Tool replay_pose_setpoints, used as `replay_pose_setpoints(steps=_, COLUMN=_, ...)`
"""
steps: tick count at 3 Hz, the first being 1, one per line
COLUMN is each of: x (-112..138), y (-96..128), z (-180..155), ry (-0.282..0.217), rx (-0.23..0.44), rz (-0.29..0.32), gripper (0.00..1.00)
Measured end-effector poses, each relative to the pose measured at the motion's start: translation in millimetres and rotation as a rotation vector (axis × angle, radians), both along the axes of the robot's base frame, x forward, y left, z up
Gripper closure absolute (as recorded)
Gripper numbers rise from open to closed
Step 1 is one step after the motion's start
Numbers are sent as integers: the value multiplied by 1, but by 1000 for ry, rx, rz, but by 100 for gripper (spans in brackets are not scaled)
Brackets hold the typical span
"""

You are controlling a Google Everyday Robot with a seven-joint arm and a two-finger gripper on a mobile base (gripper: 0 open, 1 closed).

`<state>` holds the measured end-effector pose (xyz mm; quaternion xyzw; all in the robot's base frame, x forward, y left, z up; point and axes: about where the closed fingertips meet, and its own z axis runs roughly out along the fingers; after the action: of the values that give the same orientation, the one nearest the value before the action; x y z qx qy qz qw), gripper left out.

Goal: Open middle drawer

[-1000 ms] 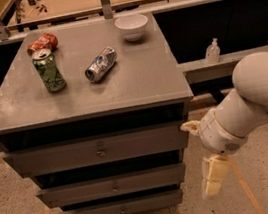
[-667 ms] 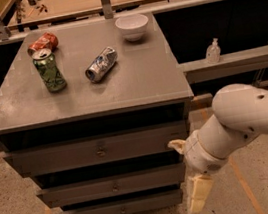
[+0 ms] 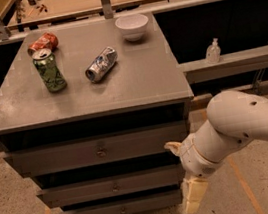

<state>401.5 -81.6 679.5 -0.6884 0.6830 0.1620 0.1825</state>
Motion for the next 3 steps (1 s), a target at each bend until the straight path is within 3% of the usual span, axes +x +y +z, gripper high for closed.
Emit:
replay_pose_setpoints(steps=2, x=17, y=41, z=-98, ry=-5, rx=90, rz=52, gripper=0)
replay_pose_setpoints(steps=3, x=26, y=56, z=-138, ry=-13, rx=89, rz=69, gripper=0)
